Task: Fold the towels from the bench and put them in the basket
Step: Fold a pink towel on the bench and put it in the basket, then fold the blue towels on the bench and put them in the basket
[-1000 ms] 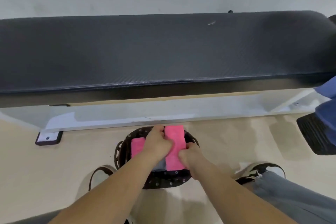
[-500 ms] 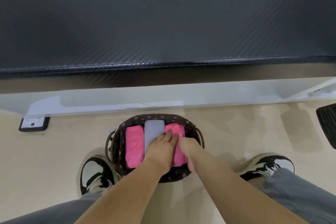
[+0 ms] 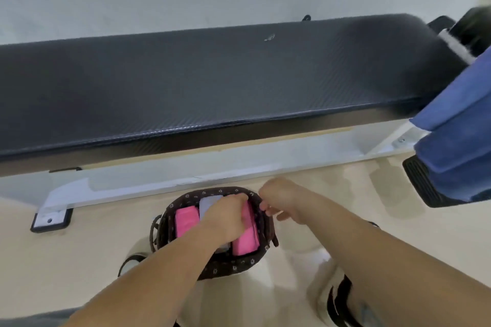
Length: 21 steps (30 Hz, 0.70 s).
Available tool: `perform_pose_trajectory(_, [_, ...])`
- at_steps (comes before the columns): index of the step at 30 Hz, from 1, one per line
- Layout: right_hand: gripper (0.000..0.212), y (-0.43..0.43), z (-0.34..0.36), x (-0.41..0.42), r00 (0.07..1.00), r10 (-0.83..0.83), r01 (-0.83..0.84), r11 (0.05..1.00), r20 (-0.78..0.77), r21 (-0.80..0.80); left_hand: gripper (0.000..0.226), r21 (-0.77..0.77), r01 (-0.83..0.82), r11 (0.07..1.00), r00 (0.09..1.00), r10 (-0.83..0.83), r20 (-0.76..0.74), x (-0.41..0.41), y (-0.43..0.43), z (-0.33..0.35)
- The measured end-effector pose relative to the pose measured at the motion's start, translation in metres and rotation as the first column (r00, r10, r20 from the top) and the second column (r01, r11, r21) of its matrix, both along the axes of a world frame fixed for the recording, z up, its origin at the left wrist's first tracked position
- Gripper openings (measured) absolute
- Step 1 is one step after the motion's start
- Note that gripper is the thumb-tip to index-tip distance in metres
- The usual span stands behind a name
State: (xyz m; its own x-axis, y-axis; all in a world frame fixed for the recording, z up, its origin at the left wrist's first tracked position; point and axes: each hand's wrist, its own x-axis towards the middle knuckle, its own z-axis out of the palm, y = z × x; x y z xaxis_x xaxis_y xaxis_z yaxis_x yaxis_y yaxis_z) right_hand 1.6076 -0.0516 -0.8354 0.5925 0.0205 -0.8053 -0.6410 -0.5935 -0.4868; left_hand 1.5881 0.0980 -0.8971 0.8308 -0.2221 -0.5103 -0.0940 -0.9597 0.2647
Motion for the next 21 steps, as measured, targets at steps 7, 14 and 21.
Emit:
perform_pose_trajectory(7, [0.043, -0.048, 0.138, 0.008, 0.898, 0.408, -0.341, 0.882, 0.166, -0.324, 0.056, -0.447, -0.010, 0.895, 0.978, 0.102, 0.181, 0.009, -0.037, 0.127])
perform_pose_trajectory(14, [0.029, -0.135, 0.254, -0.006, 0.672, 0.406, -0.103, 0.879, 0.619, -0.465, 0.039, -0.620, 0.131, 0.773, 0.943, 0.097, 0.320, 0.015, -0.107, 0.240])
perform_pose_trajectory(21, [0.017, -0.193, 0.276, -0.033, 0.114, -0.036, 0.497, 0.867, 0.993, -0.026, 0.021, -0.682, 0.214, 0.699, 0.924, 0.082, 0.374, 0.027, -0.199, 0.314])
